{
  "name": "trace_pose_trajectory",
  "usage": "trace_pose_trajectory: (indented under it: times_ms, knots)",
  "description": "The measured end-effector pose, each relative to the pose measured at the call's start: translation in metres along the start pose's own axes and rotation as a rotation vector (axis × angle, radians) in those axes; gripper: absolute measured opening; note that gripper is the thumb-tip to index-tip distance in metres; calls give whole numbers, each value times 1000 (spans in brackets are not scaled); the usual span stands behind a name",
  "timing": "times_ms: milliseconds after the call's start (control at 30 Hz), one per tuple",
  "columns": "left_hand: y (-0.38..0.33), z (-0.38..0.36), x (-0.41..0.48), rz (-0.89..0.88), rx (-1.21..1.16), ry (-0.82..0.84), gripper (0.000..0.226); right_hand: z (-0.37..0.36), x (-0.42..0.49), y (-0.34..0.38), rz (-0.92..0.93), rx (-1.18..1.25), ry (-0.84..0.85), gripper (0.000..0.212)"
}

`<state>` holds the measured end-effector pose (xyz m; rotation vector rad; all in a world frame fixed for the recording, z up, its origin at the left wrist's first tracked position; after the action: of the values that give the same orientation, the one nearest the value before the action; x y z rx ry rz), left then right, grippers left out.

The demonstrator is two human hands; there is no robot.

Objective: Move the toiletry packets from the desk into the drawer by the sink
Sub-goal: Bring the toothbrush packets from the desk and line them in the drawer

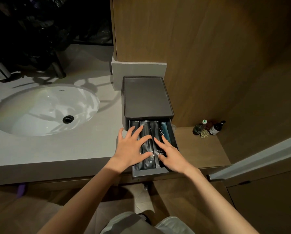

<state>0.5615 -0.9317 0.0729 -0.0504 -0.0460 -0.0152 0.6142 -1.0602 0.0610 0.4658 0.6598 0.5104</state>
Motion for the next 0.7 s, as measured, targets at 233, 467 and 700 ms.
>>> trace_pose_trajectory:
  times_ms: [233,467,700]
  knots:
    - [3,2,0,23,-68,18,67,0,5,1,9,-3,-17,68]
    - [-5,-5,-7,71,-147,45,87,-1,10,1,36,-24,12,72]
    - [2,-8,-4,59,-103,118,88,-2,10,3,63,-26,38,75]
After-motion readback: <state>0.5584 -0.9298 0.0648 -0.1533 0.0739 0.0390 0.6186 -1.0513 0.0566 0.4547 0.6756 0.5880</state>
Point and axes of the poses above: each hand's wrist, its own x-axis towards the middle knuckle, its own z-axis out of the back of the hand, y = z × x, the point moved 8 cm from there along x, towards the middle knuckle, and after that the axes turned 12 degrees about -z, right-handed, at the moved point
